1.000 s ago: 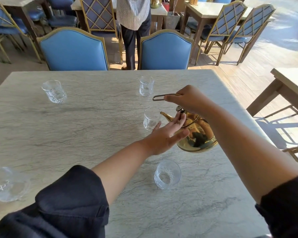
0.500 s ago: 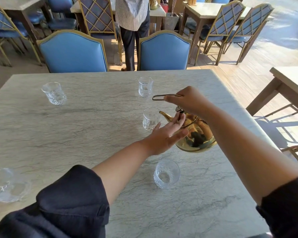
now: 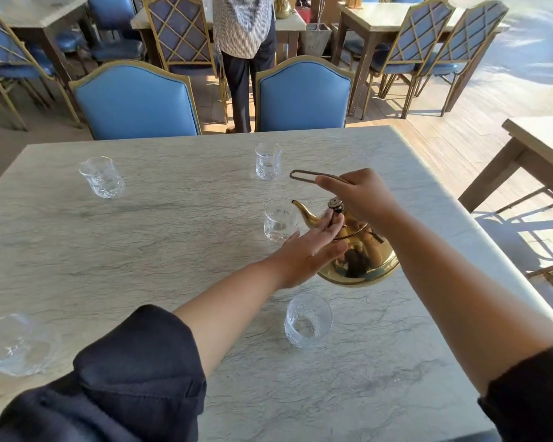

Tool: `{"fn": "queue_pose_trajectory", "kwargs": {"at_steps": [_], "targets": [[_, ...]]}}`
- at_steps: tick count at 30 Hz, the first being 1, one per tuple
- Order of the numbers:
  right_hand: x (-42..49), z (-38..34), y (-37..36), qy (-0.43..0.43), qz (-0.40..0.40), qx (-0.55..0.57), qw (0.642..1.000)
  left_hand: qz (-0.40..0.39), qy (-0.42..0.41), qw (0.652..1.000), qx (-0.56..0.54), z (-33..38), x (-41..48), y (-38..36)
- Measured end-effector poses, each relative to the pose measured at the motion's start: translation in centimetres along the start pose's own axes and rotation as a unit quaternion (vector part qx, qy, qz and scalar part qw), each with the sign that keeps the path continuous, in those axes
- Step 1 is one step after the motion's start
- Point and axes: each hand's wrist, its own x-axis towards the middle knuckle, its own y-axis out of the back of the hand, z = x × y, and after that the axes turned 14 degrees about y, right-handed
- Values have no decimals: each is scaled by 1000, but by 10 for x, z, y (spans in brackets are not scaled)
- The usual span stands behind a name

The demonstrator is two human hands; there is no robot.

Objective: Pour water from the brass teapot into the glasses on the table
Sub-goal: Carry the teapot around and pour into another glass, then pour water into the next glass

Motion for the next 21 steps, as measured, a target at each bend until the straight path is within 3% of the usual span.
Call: {"fn": "queue_pose_trajectory", "kwargs": {"at_steps": [5, 11, 21], "targets": [[-14, 18, 5, -26, 54, 97, 993, -12, 3, 1000, 10, 7, 0, -3], [-41, 35, 24, -63, 129, 246, 959, -28, -5, 999, -20, 27, -5, -2], [-83, 39, 61, -58, 151, 291, 943, -3, -59, 993, 101, 65, -23, -39]]}}
